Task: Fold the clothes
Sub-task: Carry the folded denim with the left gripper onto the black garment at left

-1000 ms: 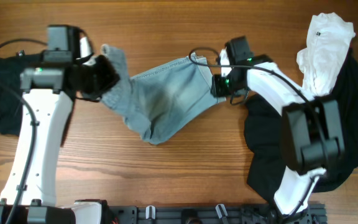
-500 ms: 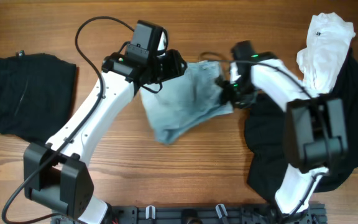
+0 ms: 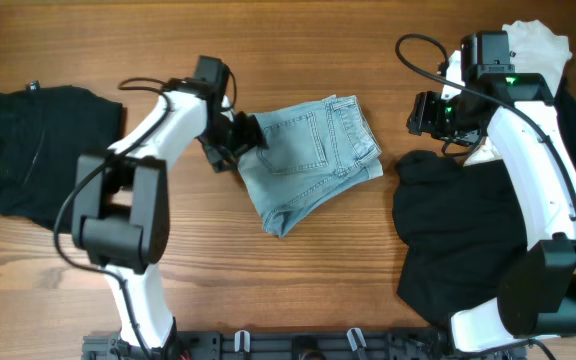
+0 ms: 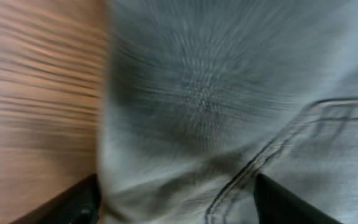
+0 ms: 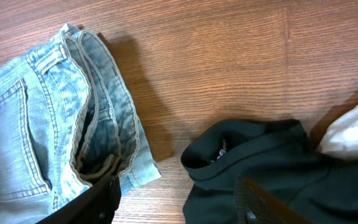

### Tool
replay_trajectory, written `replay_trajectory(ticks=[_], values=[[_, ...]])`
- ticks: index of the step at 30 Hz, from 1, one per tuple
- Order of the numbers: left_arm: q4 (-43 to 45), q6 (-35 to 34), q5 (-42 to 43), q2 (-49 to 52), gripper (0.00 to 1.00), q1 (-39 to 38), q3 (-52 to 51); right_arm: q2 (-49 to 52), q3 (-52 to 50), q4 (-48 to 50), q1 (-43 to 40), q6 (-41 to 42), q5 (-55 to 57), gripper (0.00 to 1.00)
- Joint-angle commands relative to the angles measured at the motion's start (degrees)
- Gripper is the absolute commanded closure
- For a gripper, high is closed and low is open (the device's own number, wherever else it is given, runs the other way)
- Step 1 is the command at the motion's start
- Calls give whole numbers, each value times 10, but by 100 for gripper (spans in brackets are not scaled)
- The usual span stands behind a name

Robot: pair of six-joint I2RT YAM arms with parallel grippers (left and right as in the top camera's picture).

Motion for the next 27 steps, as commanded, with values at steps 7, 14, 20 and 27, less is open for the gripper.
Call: replay_trajectory(ticks=[7, 14, 20, 27], values=[[-10, 35, -78, -4, 96, 1, 26, 4, 1, -11, 1, -14, -5, 36], [-77, 80, -278, -200, 96, 257, 103, 4, 1, -11, 1, -13, -5, 36], [-84, 92, -279, -192, 96, 494, 100, 4, 1, -12, 1, -12, -5, 36], [-104, 75, -229, -172, 0, 584, 100, 4, 1, -14, 1, -14, -5, 31]])
